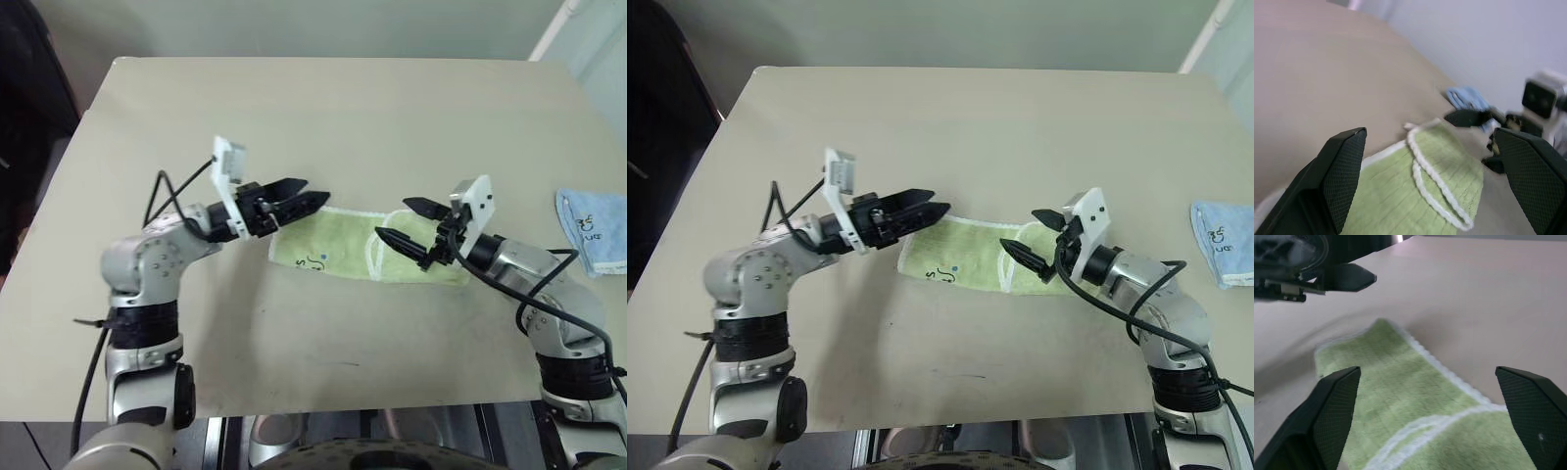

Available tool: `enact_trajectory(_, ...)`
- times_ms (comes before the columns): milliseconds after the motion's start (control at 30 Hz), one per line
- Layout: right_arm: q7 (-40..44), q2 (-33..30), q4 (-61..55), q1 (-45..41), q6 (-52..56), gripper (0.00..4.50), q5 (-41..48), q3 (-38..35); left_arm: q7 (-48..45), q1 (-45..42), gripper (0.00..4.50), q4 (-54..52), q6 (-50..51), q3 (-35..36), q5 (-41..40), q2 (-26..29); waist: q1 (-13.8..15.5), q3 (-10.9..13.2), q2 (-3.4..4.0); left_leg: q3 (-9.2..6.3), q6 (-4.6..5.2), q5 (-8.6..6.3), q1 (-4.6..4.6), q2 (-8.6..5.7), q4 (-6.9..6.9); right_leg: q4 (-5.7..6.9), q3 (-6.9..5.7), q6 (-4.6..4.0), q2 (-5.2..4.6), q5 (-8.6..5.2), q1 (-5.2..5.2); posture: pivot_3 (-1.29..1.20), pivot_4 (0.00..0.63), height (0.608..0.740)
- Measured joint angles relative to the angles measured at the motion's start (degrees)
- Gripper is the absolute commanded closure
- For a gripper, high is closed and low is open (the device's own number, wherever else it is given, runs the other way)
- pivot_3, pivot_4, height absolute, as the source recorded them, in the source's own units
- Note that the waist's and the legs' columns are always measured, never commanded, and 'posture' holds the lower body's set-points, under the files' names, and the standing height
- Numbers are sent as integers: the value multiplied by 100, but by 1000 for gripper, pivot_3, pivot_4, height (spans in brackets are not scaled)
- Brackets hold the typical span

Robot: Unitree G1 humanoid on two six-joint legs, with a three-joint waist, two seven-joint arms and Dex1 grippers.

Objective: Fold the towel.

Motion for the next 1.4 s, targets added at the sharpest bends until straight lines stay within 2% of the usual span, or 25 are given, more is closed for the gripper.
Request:
enact_trajectory(133,-46,160,226,-220,-64,26,-133,96,1343,72,0,-82,986,1064,-1027,-204,-7,1,-2,1,-2,1,8,-2,1,5,2,-5,1,8,2,0,150,740)
enact_trajectory(167,-123,262,346,-353,-92,26,-176,96,1939,81,0,-53,1318,1437,-1546,-280,-18,3,-5,2,-6,4,13,-2,0,8,2,-9,3,13,3,0,150,740)
enact_trajectory(300,-221,371,504,-515,-134,26,-273,95,3672,172,0,259,1832,1902,-2922,-126,-7,5,-7,-1,-24,19,39,-2,-23,12,3,-19,7,21,17,0,150,740)
enact_trajectory(367,-227,370,557,-573,-179,26,-366,99,4710,461,0,639,1836,1752,-3763,251,-15,8,-16,1,-42,36,65,-8,-65,9,14,-30,8,28,23,0,150,740)
enact_trajectory(467,-225,335,641,-586,-209,26,-451,94,5739,973,0,835,1465,1138,-5139,829,-12,23,-47,-4,-73,55,87,-7,-106,13,14,-49,19,26,22,0,150,740)
enact_trajectory(567,-222,343,643,-587,-205,26,-456,94,6236,1199,0,824,1038,663,-6001,1168,25,25,-51,-6,-99,70,94,-8,-134,12,10,-66,36,29,16,0,150,740)
enact_trajectory(833,-240,363,620,-551,-172,26,-475,94,6397,1420,0,812,658,152,-6177,1298,20,25,-51,-9,-146,72,102,31,-157,11,13,-112,102,33,6,0,150,740)
enact_trajectory(1067,-356,359,504,-391,-55,26,-475,88,6858,1430,0,765,281,26,-6277,791,30,25,-50,-11,-159,75,109,44,-166,14,11,-126,117,29,7,0,150,740)
enact_trajectory(1300,-413,343,416,-337,2,26,-475,70,7248,1369,0,751,93,111,-6294,454,46,25,-50,-15,-122,83,118,36,-166,14,12,-131,115,47,22,0,150,740)
enact_trajectory(1400,-441,338,416,-317,8,0,-480,53,7331,1362,565,763,74,126,-6283,413,44,25,-50,-15,-121,84,122,39,-166,15,11,-124,118,49,22,0,150,740)
